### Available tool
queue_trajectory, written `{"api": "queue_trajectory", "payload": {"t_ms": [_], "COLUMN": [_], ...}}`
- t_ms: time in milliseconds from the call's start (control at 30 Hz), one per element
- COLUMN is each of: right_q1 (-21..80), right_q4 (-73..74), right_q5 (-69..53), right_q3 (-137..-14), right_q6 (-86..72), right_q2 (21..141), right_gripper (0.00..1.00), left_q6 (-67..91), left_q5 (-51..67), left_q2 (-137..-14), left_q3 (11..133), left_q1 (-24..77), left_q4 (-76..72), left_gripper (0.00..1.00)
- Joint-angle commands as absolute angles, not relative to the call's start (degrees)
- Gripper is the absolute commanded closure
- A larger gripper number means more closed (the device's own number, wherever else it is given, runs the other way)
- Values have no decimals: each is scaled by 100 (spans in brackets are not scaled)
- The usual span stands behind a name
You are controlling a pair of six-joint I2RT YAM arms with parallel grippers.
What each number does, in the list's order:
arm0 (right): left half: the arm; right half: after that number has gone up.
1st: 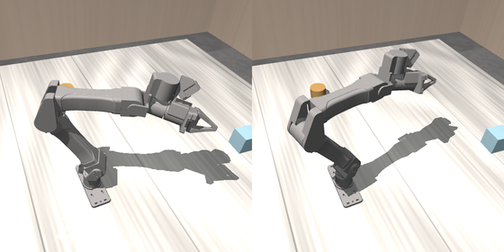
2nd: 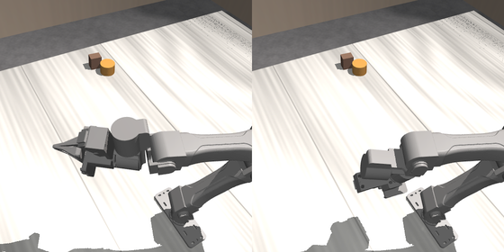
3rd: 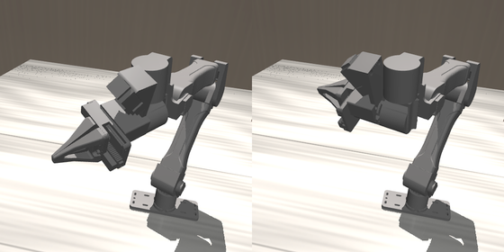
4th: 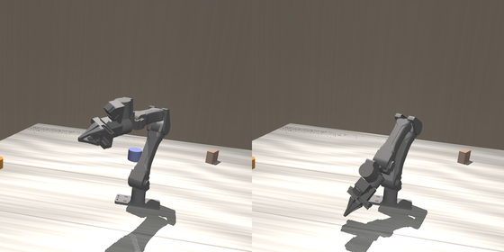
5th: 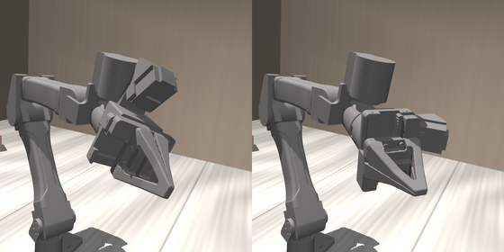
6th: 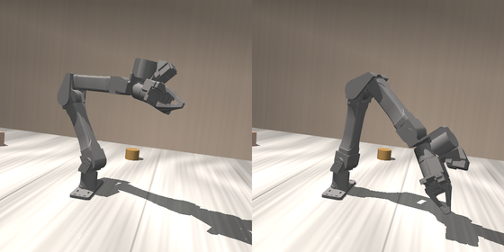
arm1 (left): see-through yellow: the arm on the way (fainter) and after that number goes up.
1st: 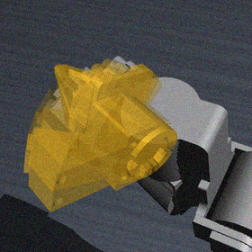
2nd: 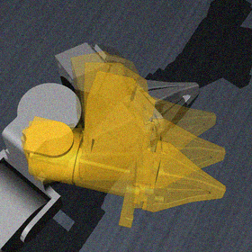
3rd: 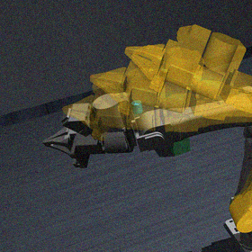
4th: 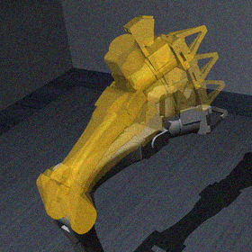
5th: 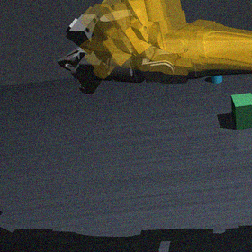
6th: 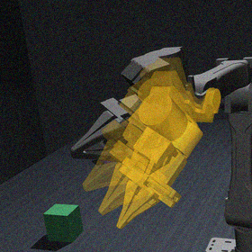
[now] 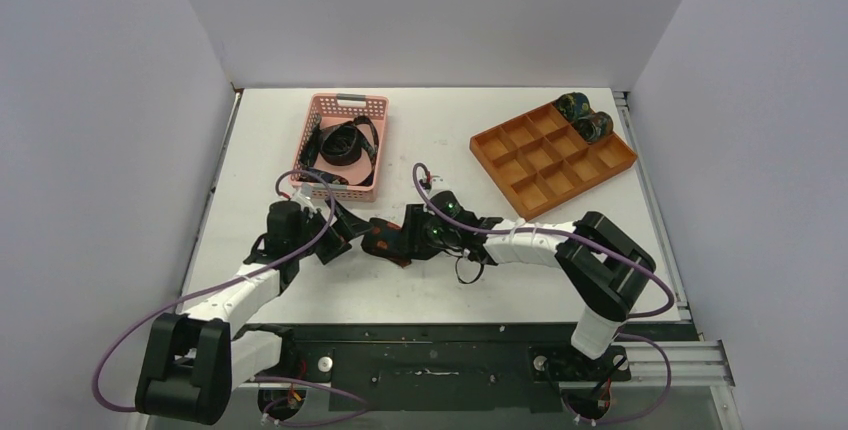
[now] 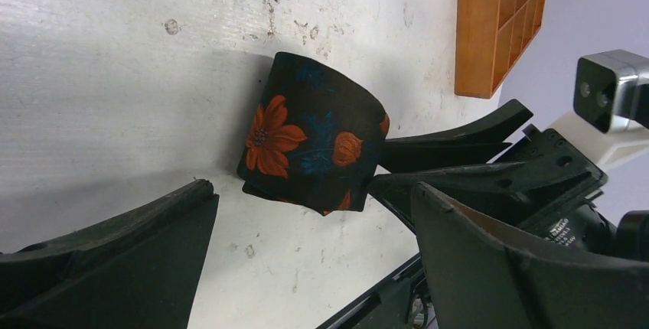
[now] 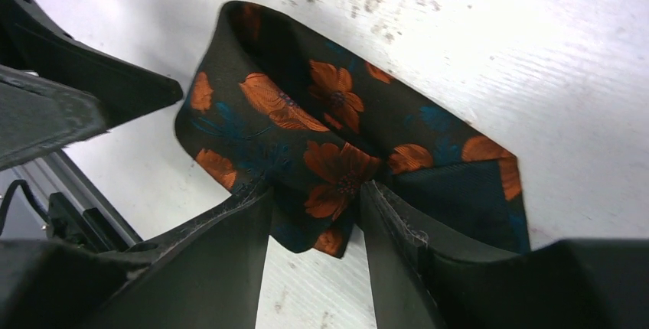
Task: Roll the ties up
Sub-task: Pick up the tie at the center of the board.
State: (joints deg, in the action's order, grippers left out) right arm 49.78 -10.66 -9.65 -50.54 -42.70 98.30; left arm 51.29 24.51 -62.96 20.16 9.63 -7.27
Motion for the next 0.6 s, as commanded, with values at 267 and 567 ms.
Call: {"api": "queue_trajectory", "payload": {"t_ms": [267, 567], "right_q1": [4844, 4642], "right_q4": [-1309, -1574], "right_q5": [-694, -801], "right_q3": [-4564, -4210], "right_q6": [-4056, -4121], "right_q2": [9970, 9939], "right_gripper": [55, 55], "left_q6": [5150, 4713], "left_q5": [2825, 3491], "left_q2": [-6639, -7718], "left_q3": [2284, 2933], "left_q1": [914, 922], "left_q4": [-1456, -1242], "left_gripper": [3, 3]}}
